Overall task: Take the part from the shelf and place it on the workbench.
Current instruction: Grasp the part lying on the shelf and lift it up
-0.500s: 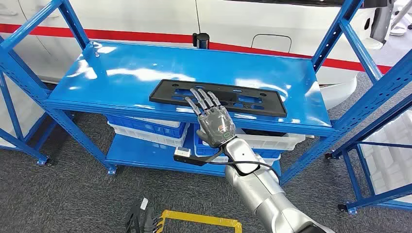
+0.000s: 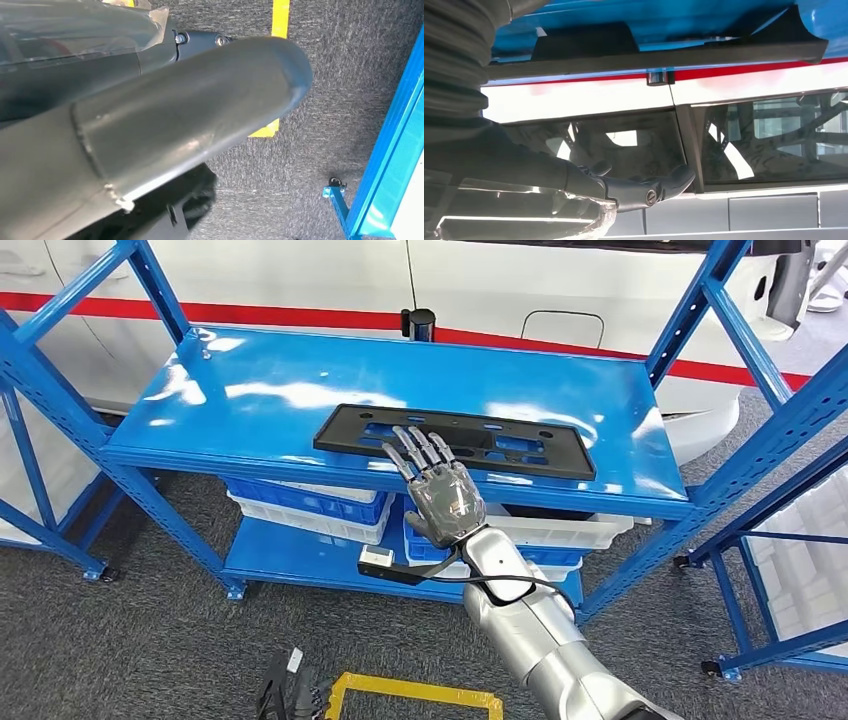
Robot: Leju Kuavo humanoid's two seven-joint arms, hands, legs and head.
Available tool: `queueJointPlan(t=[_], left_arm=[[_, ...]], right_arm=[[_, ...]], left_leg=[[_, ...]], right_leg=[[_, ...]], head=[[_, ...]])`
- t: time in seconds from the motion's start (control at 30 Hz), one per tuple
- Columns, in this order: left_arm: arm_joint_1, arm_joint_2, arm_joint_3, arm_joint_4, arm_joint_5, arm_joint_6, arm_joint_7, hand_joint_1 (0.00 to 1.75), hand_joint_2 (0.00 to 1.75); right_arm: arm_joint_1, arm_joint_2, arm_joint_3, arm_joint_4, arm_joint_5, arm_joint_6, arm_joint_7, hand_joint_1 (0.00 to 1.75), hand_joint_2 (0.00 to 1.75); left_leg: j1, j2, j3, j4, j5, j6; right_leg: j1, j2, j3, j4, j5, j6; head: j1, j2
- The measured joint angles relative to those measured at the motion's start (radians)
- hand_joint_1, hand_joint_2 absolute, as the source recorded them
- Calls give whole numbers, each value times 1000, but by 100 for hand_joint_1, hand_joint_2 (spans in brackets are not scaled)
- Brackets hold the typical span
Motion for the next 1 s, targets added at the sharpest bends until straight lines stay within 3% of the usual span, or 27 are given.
queueJointPlan(t=[0.07,0.1,0.17,0.27,0.3,0.37,0.4,0.43,0.5,0.57,0.63,0.7,0.77,1.0], left_arm=[[0,-1,0,0,1,1,0,0,0],[0,-1,0,0,2,2,0,0,0],[1,-2,0,0,3,3,-1,0,0],[1,-2,0,0,4,4,-2,0,0],[0,-2,0,0,4,4,-2,0,0],[1,-1,0,0,5,4,-3,0,0],[2,-1,0,0,5,5,-3,0,0],[4,0,0,0,5,5,-3,0,0],[5,1,0,0,5,5,-3,0,0],[4,1,0,0,5,5,-3,0,0],[3,0,0,0,5,5,-3,0,0],[4,0,0,0,5,5,-3,0,0],[4,-1,0,0,5,6,-3,0,0],[4,-3,0,0,5,8,-3,0,0]], right_arm=[[-3,1,0,0,0,0,0,0,175],[-5,2,0,0,1,0,0,0,175],[-5,3,0,0,1,0,0,0,175],[-7,6,0,0,2,0,0,0,175],[-8,7,0,0,2,0,0,0,175],[-8,9,0,0,2,0,0,0,175],[-7,9,0,0,2,0,0,0,175],[-5,9,0,0,2,1,0,0,175],[-4,10,0,0,2,1,0,0,175],[-5,10,0,0,2,1,0,0,175],[-6,11,0,0,1,1,0,0,175],[-6,11,0,1,1,1,-1,0,175],[-5,10,0,1,1,1,-1,0,175],[-8,9,0,1,0,2,-1,0,175]], left_leg=[[-3,-2,0,4,-6,-8],[-5,-2,-1,6,-9,-13],[-8,-1,-2,7,-12,-21],[-3,2,-12,34,-37,-36],[-1,3,-32,77,-62,-43],[4,4,-100,215,-125,-54],[7,4,-133,276,-145,-58],[10,5,-153,306,-146,-61],[18,7,-133,247,-91,-67],[26,8,-67,105,-22,-77],[25,4,-28,28,-1,-73],[17,-1,-29,25,-1,-54],[16,-2,-33,25,3,-43],[11,-6,-35,25,6,-35]], right_leg=[[7,-1,77,-147,45,-7],[10,-2,100,-191,56,-14],[15,-1,112,-207,59,-25],[5,1,115,-211,60,-41],[0,1,118,-214,61,-47],[-1,0,120,-214,59,-52],[-1,0,120,-214,58,-53],[-2,0,120,-214,58,-53],[-7,0,122,-213,57,-51],[-10,2,124,-211,55,-44],[-5,3,122,-209,54,-29],[-4,4,120,-212,58,-15],[-7,3,117,-215,60,-13],[-9,3,131,-237,73,-37]], head=[[1,0],[0,0],[-2,0],[-5,0],[-9,0],[-15,0],[-16,0],[-16,0],[-16,0],[-17,0],[-19,0],[-20,0],[-19,0],[-10,0]])
